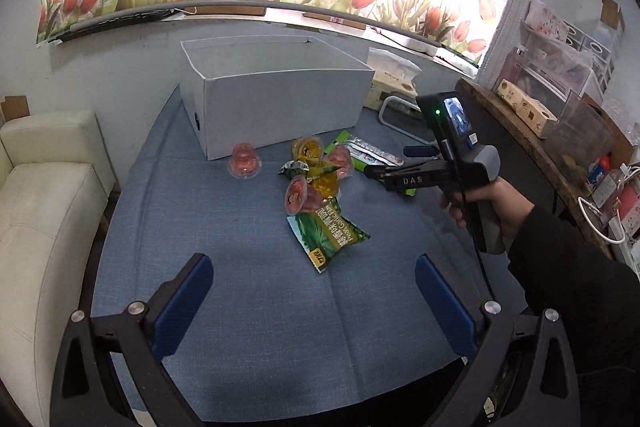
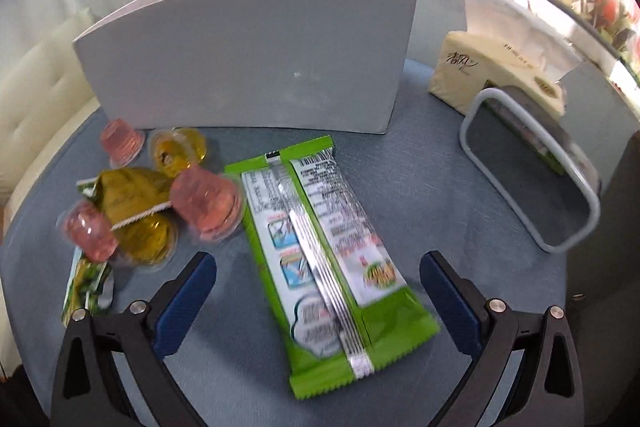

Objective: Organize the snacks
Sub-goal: 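Grasp the long green-and-white snack bag with the right tool, then grasp the green leaf-print snack bag with the left tool while the right tool holds its bag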

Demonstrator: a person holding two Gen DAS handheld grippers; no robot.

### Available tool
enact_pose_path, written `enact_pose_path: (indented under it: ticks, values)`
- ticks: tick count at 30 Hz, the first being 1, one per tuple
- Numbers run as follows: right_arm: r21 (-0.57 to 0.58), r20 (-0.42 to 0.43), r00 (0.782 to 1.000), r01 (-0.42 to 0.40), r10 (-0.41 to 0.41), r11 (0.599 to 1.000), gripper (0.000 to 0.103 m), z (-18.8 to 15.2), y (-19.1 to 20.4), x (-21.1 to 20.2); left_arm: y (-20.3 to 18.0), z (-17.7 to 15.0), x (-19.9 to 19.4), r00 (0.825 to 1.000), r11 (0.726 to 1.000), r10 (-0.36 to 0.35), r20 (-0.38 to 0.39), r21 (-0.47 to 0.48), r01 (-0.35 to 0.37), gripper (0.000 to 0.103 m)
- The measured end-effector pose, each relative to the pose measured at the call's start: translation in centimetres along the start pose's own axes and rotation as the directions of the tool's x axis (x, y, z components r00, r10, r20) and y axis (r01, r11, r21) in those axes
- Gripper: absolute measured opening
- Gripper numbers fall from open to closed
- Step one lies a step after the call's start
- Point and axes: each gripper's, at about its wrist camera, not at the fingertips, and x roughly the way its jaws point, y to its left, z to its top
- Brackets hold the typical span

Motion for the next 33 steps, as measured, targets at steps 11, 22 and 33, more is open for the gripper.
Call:
enact_pose_path:
  ticks: [11, 22, 33]
  values:
    - [0.004, -0.03, 1.0, -0.001, 0.001, 1.0, 0.103, -0.2, -1.2, 2.5, 0.9, 0.1, 0.6, 1.0, 1.0, 0.004, -0.015, -0.022, -0.004, 0.103]
    - [0.084, -0.03, 0.999, 0.034, -0.032, 0.996, 0.073, -2.2, -0.9, -0.1, 1.3, -0.3, 1.8, 0.999, 0.999, 0.004, -0.043, -0.036, -0.006, 0.103]
    - [0.251, 0.04, 0.998, 0.036, -0.047, 0.967, 0.072, -7.0, -0.9, -7.1, 0.3, -0.2, 3.8, 0.998, 0.999, 0.031, -0.058, 0.025, -0.03, 0.103]
